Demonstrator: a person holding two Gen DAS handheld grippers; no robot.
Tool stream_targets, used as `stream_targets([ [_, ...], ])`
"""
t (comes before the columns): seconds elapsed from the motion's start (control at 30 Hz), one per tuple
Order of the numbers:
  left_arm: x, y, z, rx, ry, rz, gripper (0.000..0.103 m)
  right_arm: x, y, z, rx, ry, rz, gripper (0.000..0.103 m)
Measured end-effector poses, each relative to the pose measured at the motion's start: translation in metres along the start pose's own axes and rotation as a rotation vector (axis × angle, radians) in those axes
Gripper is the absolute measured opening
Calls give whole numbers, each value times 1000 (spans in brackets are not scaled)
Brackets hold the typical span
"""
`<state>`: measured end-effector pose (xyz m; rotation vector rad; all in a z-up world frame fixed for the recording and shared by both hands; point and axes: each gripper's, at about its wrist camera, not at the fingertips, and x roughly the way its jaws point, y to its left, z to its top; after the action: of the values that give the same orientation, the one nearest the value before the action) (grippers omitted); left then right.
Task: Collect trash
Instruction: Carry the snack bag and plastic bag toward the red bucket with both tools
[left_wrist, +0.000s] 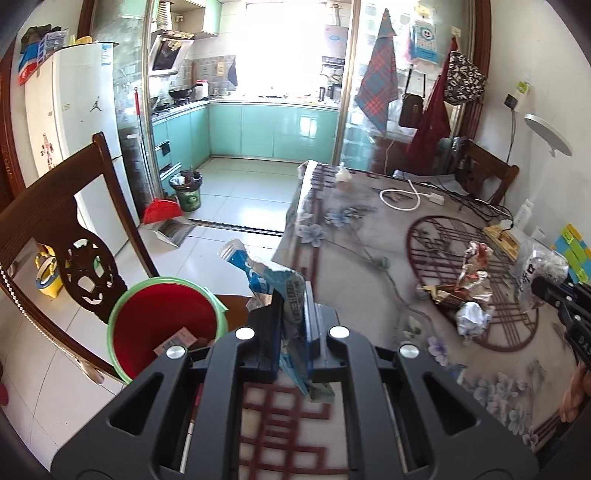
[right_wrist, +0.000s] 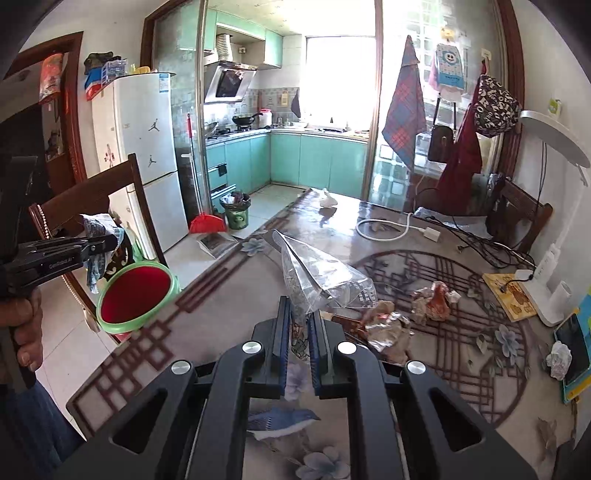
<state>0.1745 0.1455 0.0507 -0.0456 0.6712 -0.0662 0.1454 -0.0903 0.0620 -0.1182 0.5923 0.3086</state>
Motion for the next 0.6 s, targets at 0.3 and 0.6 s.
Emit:
stream_targets([
  [0.3,33,86,11,-53,49,165,9,30,62,24,-64,9,90,9],
  [0.6,86,158,5,-141,150,242,9,54,97,32,-122,36,126,9],
])
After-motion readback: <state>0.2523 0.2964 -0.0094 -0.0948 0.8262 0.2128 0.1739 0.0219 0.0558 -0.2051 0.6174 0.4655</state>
